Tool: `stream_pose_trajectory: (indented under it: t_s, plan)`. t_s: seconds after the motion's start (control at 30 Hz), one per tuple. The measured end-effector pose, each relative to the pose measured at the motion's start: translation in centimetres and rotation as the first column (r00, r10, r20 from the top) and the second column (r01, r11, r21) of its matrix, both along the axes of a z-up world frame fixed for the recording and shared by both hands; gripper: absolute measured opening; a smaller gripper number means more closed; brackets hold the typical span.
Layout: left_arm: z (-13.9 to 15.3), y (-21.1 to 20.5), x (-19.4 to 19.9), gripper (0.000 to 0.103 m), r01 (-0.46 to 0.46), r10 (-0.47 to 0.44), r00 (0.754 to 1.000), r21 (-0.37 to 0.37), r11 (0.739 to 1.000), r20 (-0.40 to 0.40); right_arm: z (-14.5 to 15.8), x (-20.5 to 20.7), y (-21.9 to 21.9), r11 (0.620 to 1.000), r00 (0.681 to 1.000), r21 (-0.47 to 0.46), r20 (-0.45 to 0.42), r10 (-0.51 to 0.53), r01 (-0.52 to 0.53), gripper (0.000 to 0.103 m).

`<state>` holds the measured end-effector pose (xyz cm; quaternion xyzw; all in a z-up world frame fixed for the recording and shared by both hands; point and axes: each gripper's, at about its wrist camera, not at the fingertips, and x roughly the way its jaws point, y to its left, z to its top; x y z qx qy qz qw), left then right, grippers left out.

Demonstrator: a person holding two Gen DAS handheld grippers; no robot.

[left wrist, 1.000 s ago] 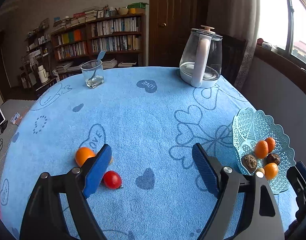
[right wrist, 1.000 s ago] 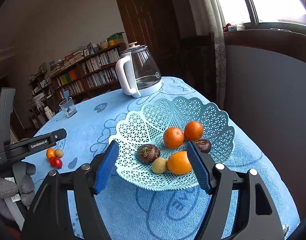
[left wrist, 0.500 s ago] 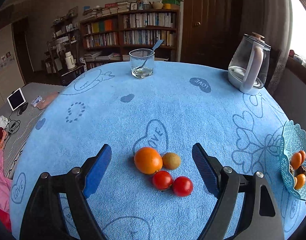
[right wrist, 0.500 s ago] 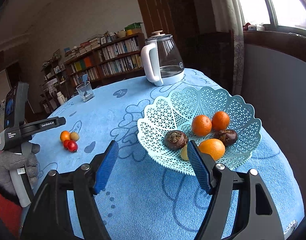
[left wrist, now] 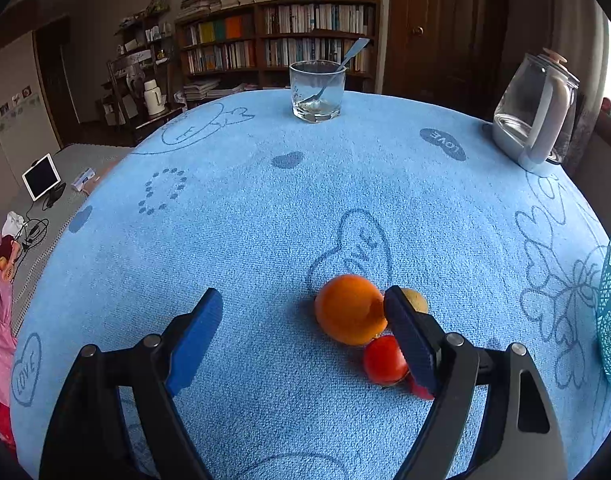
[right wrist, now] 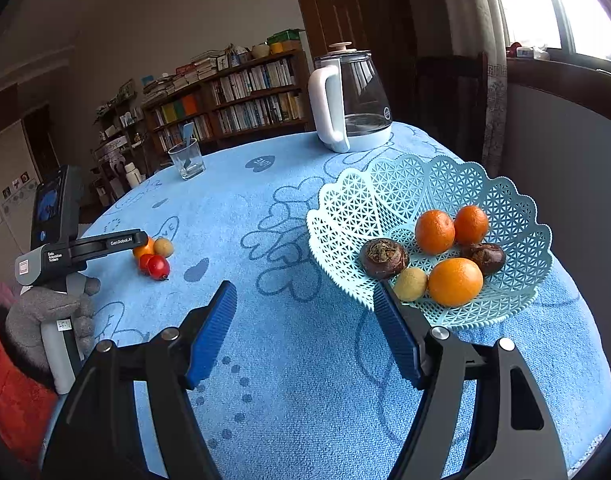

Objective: Organize fruits
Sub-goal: 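Move the left gripper toward the orange beside the red tomatoes, then close the left gripper on the orange and lift it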

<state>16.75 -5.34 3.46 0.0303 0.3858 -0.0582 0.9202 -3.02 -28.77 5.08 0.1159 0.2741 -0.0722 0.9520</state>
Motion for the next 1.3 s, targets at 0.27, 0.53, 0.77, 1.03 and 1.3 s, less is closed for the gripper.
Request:
stream_pose_trajectory:
  t_s: [0.27,0.53,0.77,1.03,1.3]
  plan:
    - [-0.3,-0.4,0.7,0.084,0.013,-0.013,1.000,-0.008,1.000,-0.002,-0.4,0.1,0.5,1.000,1.000,-0.004,-0.012,0.008,-0.008,0.072]
    - [-0.6,-0.3,0.5,0.071,0.055,-0.056,0.998,-0.061,0.997,-0.010,-0.5,0.2,0.7,1.000,1.000,-0.004,-0.014,0.005,-0.005,0.073]
    - [-0.5,-0.6,-0.2,0.039,0.138,-0.140,0.990,-0.126,0.982,-0.001,-0.3,0.5,1.5,1.000,1.000,-0.008,-0.020,0.010,-0.010,0.073]
    - [0.1,1.3,-0.9,0.026,0.133,-0.132,0.991,-0.209,0.969,0.021,-0.3,1.5,3.0,0.999,0.998,-0.009,-0.042,0.044,-0.045,0.073]
    - [1.2,3.5,-1.4,0.025,0.110,-0.099,0.994,-0.280,0.954,0.051,0.0,3.6,4.9,0.995,0.992,0.017,-0.067,0.104,-0.103,0.073]
